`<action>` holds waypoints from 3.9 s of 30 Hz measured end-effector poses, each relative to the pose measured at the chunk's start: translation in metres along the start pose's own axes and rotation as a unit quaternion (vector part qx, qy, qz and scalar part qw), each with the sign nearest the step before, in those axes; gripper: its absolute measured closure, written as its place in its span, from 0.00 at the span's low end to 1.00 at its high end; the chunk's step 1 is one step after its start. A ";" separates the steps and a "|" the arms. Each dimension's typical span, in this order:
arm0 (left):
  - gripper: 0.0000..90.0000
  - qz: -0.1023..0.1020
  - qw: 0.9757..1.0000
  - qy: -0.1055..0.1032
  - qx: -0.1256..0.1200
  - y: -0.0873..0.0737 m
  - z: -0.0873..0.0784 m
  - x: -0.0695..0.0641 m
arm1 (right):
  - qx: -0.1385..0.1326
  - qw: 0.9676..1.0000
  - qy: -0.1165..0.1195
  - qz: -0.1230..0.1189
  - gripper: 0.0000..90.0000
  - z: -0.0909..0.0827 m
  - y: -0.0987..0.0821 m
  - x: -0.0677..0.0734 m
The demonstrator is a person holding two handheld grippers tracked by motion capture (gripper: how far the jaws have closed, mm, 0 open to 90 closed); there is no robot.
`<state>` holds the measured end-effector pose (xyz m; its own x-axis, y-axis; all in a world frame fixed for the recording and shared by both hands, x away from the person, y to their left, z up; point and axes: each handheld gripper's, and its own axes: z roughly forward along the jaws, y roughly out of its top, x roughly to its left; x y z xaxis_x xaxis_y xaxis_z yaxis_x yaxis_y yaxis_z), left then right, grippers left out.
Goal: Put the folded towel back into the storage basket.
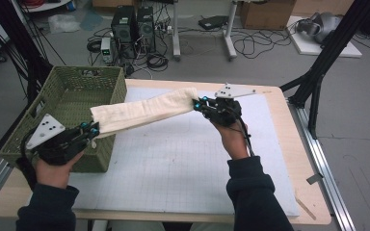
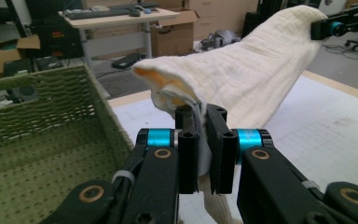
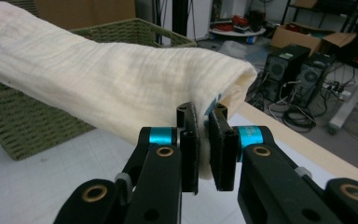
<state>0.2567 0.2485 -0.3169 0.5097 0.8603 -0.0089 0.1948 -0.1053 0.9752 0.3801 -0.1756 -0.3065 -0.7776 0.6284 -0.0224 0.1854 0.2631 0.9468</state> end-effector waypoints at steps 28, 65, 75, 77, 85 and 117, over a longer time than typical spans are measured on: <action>0.93 -0.015 0.998 0.066 -0.020 -0.010 -0.058 0.035 | 0.002 0.999 0.040 -0.031 0.94 0.110 0.062 0.025; 0.93 -0.020 0.990 0.133 -0.042 -0.028 -0.092 0.054 | 0.016 0.997 0.061 -0.045 0.93 0.226 0.110 0.065; 0.93 -0.025 0.988 0.147 -0.044 -0.030 -0.097 0.062 | 0.017 0.997 0.062 -0.044 0.93 0.250 0.115 0.075; 0.93 -0.025 0.988 0.149 -0.041 -0.030 -0.097 0.064 | 0.019 0.997 0.061 -0.043 0.93 0.253 0.116 0.076; 0.93 -0.030 0.986 0.159 -0.040 -0.033 -0.099 0.071 | 0.024 0.997 0.058 -0.046 0.93 0.268 0.114 0.081; 0.39 -0.050 0.980 0.188 -0.047 -0.027 -0.091 0.080 | 0.010 0.999 0.023 -0.041 0.61 0.256 0.117 0.071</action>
<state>0.2161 0.3657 -0.3241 0.1447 0.9886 -0.0410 0.1404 0.0205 0.9899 0.5006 0.0868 -0.2789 -0.8169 0.5705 -0.0846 0.1320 0.3278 0.9355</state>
